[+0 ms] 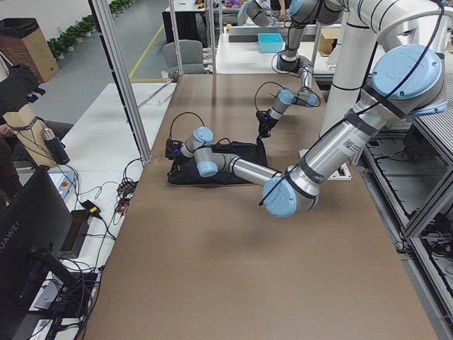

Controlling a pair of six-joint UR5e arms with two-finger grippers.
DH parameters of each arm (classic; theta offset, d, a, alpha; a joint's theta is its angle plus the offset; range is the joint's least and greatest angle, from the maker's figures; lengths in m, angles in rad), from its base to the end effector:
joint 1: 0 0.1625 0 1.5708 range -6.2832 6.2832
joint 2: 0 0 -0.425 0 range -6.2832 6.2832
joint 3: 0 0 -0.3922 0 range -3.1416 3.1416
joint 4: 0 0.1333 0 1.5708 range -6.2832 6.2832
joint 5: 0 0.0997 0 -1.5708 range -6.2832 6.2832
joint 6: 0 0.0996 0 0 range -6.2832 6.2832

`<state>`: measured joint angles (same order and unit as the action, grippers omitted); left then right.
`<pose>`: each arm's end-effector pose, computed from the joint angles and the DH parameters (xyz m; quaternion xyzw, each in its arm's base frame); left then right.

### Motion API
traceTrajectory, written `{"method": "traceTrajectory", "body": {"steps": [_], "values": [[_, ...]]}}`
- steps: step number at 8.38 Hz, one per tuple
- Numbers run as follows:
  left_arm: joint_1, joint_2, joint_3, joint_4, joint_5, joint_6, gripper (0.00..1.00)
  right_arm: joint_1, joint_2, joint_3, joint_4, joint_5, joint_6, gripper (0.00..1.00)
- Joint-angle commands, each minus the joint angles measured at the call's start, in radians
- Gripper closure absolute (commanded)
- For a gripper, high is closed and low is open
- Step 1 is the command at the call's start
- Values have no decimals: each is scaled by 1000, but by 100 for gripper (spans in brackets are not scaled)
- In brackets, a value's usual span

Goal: Fold clothes
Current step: 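Pull the bottom corner with the right gripper to square the folded shirt, then release and raise the right gripper over the folded shirt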

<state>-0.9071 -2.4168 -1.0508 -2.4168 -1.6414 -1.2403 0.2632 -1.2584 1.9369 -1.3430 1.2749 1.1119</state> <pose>0.4057 -0.7237 0.2654 0.2966 0.4673 -0.2180 0.8038 -0.5105 -0.3057 0.3010 0.2770 -0.3583 -0.0226 0.8913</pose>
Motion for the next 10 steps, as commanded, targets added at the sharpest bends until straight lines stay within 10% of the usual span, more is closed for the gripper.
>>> {"method": "traceTrajectory", "body": {"steps": [1,3,6,7,8,10], "values": [[-3,1,-5,1,2,10,5,25,-114,45,64,152,113,100],[-3,10,-5,-1,-2,22,5,27,-200,140,70,315,364,100],[-12,8,-2,5,0,68,5,-87,-423,251,310,275,695,100],[-12,8,-2,5,0,68,5,-85,-414,246,311,261,694,74],[-10,8,-2,2,-1,65,5,-75,-397,222,311,255,683,6],[-9,7,-5,1,-3,62,5,46,-295,165,309,288,515,6]]}}
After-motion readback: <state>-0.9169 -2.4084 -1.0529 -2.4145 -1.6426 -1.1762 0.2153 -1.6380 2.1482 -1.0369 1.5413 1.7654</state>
